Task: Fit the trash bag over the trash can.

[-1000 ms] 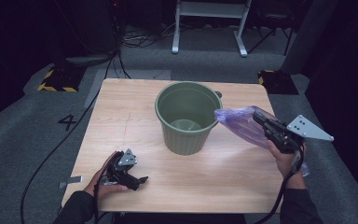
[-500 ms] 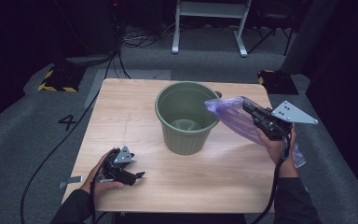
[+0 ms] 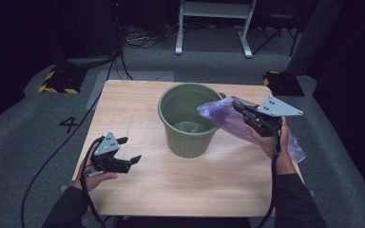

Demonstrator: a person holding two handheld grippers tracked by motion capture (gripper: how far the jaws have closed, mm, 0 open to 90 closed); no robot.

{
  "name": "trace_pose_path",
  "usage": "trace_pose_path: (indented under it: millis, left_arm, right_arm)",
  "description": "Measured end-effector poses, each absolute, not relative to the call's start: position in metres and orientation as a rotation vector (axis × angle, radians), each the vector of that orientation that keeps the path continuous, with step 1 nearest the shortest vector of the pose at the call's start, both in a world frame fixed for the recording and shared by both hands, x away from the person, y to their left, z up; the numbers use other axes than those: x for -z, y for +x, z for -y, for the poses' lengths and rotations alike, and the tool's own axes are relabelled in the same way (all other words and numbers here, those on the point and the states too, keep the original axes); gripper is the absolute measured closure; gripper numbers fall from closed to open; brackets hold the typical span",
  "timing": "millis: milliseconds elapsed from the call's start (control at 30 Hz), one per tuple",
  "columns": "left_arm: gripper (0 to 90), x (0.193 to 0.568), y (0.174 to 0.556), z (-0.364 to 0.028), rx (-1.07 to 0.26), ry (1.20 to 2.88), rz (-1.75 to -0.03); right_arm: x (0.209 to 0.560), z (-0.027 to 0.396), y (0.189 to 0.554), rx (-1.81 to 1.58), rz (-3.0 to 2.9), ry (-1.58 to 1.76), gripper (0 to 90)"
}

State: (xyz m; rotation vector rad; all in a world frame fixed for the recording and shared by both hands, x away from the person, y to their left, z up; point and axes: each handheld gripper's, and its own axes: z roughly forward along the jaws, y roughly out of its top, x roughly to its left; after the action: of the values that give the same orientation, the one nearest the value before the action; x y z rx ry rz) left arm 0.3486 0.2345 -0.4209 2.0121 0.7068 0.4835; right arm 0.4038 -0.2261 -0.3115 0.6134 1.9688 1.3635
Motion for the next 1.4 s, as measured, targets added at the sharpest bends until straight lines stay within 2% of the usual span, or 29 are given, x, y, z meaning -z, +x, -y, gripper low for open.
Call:
trace_pose_path:
  millis: [833, 1400]
  left_arm:
    - [18.8, 0.354, 0.366, -0.204, -0.530, 1.916, -0.585]
    - [18.9, 0.313, 0.380, -0.140, -0.503, 1.933, -0.409]
  right_arm:
    - [0.311, 0.170, 0.416, -1.238, -2.121, 0.524, 89.9]
    - [0.316, 0.154, 0.426, -1.159, -2.165, 0.540, 89.7]
